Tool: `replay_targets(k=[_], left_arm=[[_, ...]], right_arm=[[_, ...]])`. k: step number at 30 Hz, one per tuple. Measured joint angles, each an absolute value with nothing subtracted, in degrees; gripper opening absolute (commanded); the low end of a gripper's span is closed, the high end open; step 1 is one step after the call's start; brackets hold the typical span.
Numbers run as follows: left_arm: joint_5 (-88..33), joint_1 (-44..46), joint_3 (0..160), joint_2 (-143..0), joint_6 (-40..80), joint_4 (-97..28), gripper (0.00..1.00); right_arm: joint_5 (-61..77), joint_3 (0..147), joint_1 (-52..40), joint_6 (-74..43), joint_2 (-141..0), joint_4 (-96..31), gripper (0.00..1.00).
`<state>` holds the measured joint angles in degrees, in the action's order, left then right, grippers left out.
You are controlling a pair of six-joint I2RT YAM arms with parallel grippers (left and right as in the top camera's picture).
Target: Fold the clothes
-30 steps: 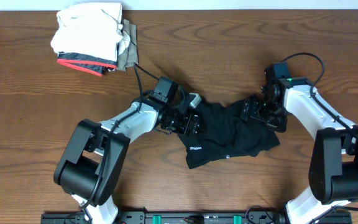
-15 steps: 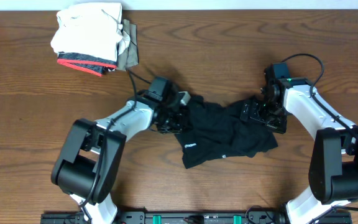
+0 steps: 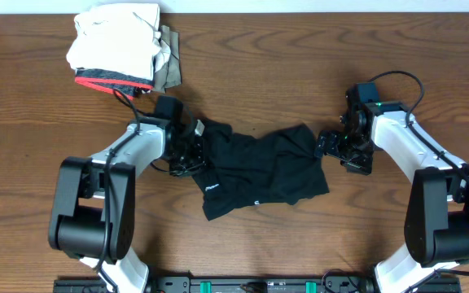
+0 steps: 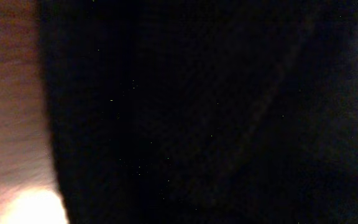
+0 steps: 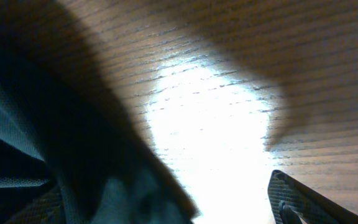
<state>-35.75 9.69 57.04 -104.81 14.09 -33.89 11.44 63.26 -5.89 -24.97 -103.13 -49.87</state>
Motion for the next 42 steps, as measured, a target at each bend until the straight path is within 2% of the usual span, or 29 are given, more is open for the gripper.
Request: replay_targets(k=[11, 22, 28, 42], left_arm=[[-34.4, 9.3, 60.7, -100.0, 12.0, -38.2, 0.06], [-34.2, 9.3, 60.7, -100.0, 12.0, -38.5, 0.06], [-34.0, 9.3, 60.7, -100.0, 12.0, -38.8, 0.06], [-34.0, 9.3, 60.7, -100.0, 12.0, -38.8, 0.06]], right_arm=[[15.9, 64.4, -7.0, -25.2, -103.1, -48.3, 0.91], [21.3, 65.7, -17.5, -26.3, -102.7, -40.4, 0.89], [21.5, 65.9, -23.1, -27.1, -102.7, -36.7, 0.76], [22.1, 72.1, -25.5, -24.4, -102.6, -41.5, 0.77]])
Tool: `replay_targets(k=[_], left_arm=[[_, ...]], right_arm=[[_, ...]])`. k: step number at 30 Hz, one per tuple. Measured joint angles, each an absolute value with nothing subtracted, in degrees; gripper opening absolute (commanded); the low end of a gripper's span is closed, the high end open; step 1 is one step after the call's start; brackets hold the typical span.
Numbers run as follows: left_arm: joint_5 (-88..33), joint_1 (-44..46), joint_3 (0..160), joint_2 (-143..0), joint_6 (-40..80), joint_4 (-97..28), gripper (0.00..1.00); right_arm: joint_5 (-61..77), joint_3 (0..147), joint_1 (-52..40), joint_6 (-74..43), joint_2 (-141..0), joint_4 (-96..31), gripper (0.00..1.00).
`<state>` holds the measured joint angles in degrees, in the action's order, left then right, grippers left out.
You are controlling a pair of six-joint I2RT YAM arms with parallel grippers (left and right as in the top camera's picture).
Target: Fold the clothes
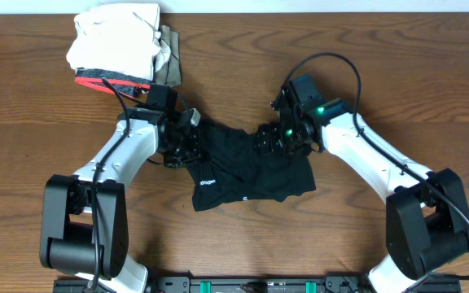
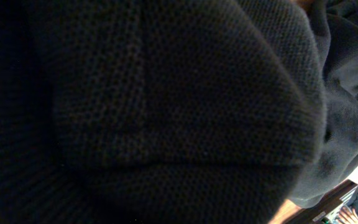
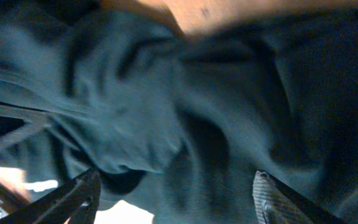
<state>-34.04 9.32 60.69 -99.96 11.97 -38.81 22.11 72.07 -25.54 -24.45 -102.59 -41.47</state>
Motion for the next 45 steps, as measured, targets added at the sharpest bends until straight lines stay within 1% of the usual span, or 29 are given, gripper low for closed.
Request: replay_targets(k=[8, 14, 17, 21, 24, 28, 29, 30, 38, 45], left_arm=[[-34.0, 9.3, 60.7, -100.0, 11.9, -38.8, 0.06], [-34.0, 9.3, 60.7, -100.0, 11.9, -38.8, 0.06], [-34.0, 9.3, 60.7, -100.0, 12.0, -38.8, 0.07], [-34.1, 9.3, 60.7, -100.0, 12.0, -38.8, 0.06], [-34.0, 9.3, 60.7, -100.0, 11.9, -38.8, 0.06], [-34.1, 9.3, 60.7, -100.0, 12.0, -38.8, 0.06], [-34.0, 9.3, 60.7, -100.0, 12.0, -38.8, 0.06], [-34.0, 9.3, 60.7, -100.0, 11.9, -38.8, 0.06], [-34.0, 9.3, 60.7, -100.0, 11.9, -38.8, 0.07], [-34.0, 9.3, 60.7, -100.0, 11.9, -38.8, 0.07]], right_arm=[[18.7, 74.6, -25.5, -24.4, -102.4, -42.6, 0.75], [17.3, 74.6, -25.5, -24.9, -103.0, -42.9, 0.71], [16.8, 74.6, -25.9, -25.1, -104.5, -42.9, 0.70], [15.7, 74.6, -27.8, -25.2, -106.7, -42.9, 0.69], [14.2, 74.6, -30.2, -25.3, -107.4, -42.7, 0.65], [11.9, 74.6, -32.7, -26.5, -107.5, -42.6, 0.57], [11.4, 74.6, -33.2, -26.8, -107.6, -42.6, 0.54], [10.5, 74.6, -33.5, -27.0, -107.7, -42.7, 0.49], [7.9, 74.6, -33.6, -28.1, -108.4, -43.0, 0.01], [8.1, 74.6, -33.6, -28.7, -108.4, -43.1, 0.01]])
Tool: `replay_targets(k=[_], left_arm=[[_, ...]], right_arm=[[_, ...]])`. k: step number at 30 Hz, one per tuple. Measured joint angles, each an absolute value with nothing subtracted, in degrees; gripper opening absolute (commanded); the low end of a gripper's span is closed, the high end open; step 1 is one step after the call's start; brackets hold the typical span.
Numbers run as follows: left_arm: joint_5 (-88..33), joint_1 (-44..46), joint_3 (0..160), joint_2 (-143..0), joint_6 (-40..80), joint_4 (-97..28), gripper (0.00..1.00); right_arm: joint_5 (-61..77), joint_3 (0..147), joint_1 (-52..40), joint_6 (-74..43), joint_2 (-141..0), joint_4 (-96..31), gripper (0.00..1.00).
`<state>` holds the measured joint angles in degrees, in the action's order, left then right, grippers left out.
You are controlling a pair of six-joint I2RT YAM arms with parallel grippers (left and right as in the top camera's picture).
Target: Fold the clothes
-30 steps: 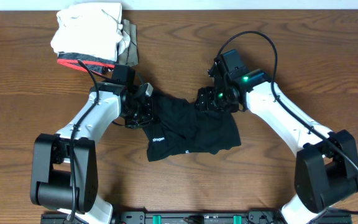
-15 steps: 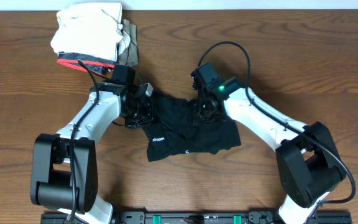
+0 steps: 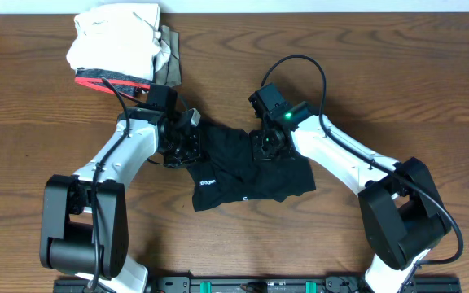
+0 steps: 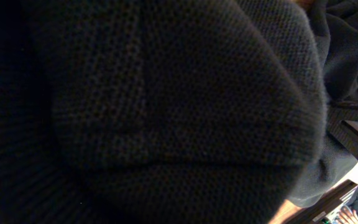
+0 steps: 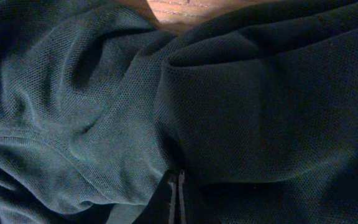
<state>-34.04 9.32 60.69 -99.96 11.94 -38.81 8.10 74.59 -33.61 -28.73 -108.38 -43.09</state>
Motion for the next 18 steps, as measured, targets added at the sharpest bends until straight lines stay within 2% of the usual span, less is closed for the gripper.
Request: replay_targets(k=[12, 18], left_arm=[[-34.0, 9.3, 60.7, -100.0, 11.9, -38.8, 0.08], [-34.0, 9.3, 60.7, -100.0, 11.9, -38.8, 0.11]], right_arm=[[17.7, 76.2, -33.6, -26.3, -108.4, -41.7, 0.01], [19.3, 76.3, -33.6, -25.7, -108.4, -41.8, 0.10]])
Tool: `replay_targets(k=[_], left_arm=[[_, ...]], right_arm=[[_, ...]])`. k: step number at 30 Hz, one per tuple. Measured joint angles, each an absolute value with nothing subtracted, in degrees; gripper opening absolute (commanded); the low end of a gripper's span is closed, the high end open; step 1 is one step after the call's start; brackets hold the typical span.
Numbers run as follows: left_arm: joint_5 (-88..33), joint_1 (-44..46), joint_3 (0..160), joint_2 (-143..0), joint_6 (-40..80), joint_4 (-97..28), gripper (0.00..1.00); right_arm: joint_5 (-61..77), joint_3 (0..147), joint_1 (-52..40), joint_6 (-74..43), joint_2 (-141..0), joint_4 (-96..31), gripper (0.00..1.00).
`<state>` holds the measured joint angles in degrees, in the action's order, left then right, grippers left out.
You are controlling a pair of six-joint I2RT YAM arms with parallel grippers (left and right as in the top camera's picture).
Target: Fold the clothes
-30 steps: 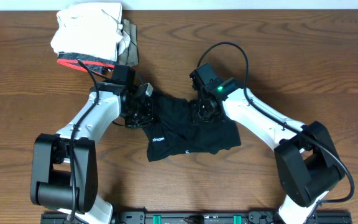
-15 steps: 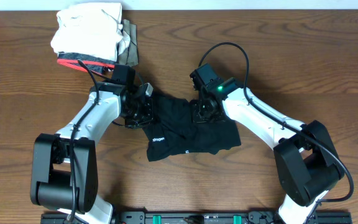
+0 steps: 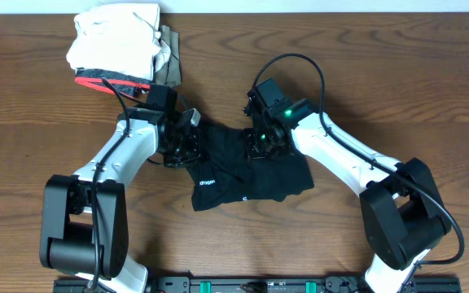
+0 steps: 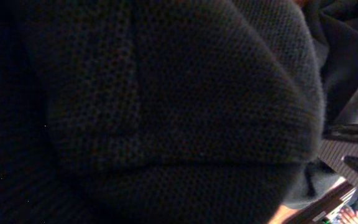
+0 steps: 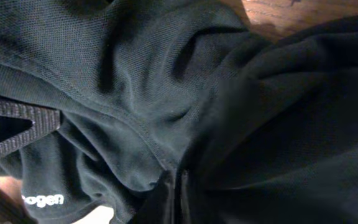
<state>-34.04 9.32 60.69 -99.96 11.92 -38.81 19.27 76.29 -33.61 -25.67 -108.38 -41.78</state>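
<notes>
A black garment (image 3: 251,172) lies crumpled at the middle of the table, with a small white logo (image 3: 210,184) near its left front. My left gripper (image 3: 187,146) is at the garment's left edge. Black knit (image 4: 166,93) fills the left wrist view and hides the fingers. My right gripper (image 3: 259,143) sits on the upper middle of the garment. In the right wrist view it (image 5: 174,190) is shut, pinching a fold of the dark cloth (image 5: 104,93).
A stack of folded clothes (image 3: 116,49), white on top with a red-and-black band beneath and an olive piece beside it, sits at the back left of the wooden table (image 3: 430,81). Both arms reach in from the near edge.
My right gripper, still shut on the fold, has shifted a little to the left toward the left gripper, and more of the garment's left part with the logo shows in its view. The left gripper has not moved.
The garment first lay spread wide between the grippers, my right one open at its right edge. Then my left gripper sat further back and the right one hung open over the bunched middle. It later shut on a fold there and now holds it slightly further left.
</notes>
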Motion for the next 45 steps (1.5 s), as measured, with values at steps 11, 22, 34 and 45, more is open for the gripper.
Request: replay_targets(k=[11, 22, 34, 45], left_arm=[[-34.0, 9.3, 60.7, -100.0, 11.9, -38.8, 0.13], [-34.0, 9.3, 60.7, -100.0, 11.9, -38.8, 0.13], [-34.0, 9.3, 60.7, -100.0, 11.9, -39.0, 0.13], [-34.0, 9.3, 60.7, -100.0, 11.9, -39.2, 0.14]], right_arm=[[13.9, 82.5, -33.3, -25.0, -106.8, -54.7, 0.23], [6.0, 79.7, -34.2, -24.2, -104.6, -60.2, 0.23], [11.5, 68.3, -39.0, -25.9, -104.6, -44.9, 0.21], [13.3, 68.2, -41.2, -28.6, -103.3, -47.6, 0.02]])
